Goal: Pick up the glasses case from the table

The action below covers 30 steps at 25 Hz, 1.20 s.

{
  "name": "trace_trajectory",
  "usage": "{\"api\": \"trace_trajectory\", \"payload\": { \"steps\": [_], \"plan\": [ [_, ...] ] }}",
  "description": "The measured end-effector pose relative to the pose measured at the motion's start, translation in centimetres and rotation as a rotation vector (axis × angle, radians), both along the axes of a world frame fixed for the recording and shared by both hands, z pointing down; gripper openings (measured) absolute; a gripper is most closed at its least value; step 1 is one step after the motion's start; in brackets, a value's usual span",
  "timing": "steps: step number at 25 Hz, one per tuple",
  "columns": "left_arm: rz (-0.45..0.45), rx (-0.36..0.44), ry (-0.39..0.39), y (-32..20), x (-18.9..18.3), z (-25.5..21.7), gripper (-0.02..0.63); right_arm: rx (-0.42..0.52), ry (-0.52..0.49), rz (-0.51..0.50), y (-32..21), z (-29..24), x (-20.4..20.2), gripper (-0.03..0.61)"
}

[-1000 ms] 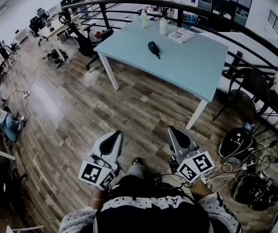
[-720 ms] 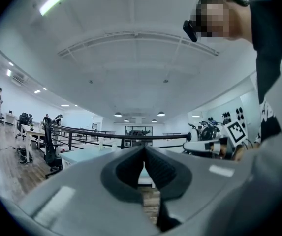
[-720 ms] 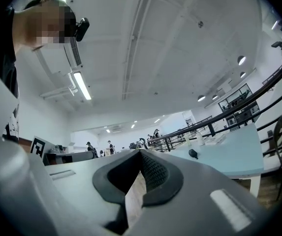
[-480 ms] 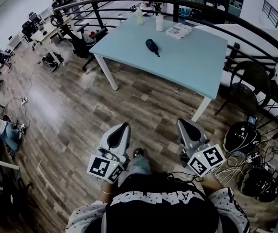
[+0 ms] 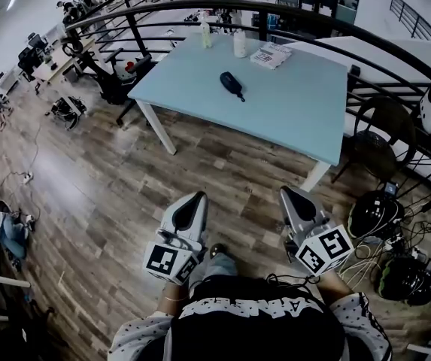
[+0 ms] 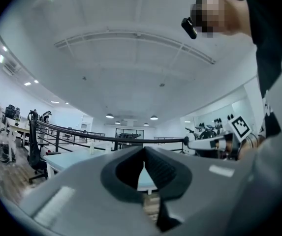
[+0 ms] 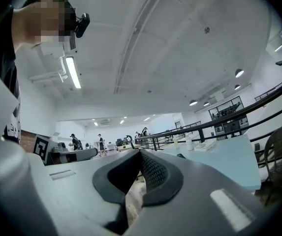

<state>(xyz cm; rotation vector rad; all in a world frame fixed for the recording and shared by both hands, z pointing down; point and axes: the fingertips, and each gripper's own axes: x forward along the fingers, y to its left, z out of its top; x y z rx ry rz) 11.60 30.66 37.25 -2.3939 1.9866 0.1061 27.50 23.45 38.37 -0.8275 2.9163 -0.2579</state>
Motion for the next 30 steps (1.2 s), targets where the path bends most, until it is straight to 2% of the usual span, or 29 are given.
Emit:
{"api": "trace_trajectory", "payload": {
  "steps": [14,19,30],
  "plan": [
    [0.023,0.007,0.005,-5.7,-9.4,0.1,0.0,-0.01,0.036,0.055,-5.6,-0.3,-8.9,0.006],
    [0.031,-0.018,-0.001,-7.1,-12.9,0.9,0.0,-0.022,0.041,0.078,-7.1,0.3,-12.0,0.006],
    [0.094,-0.022,0.009,-11.0,-19.4,0.5,0.0,-0.027,0.06,0.138,-10.3,0.2,-18.1,0.006]
  ]
}}
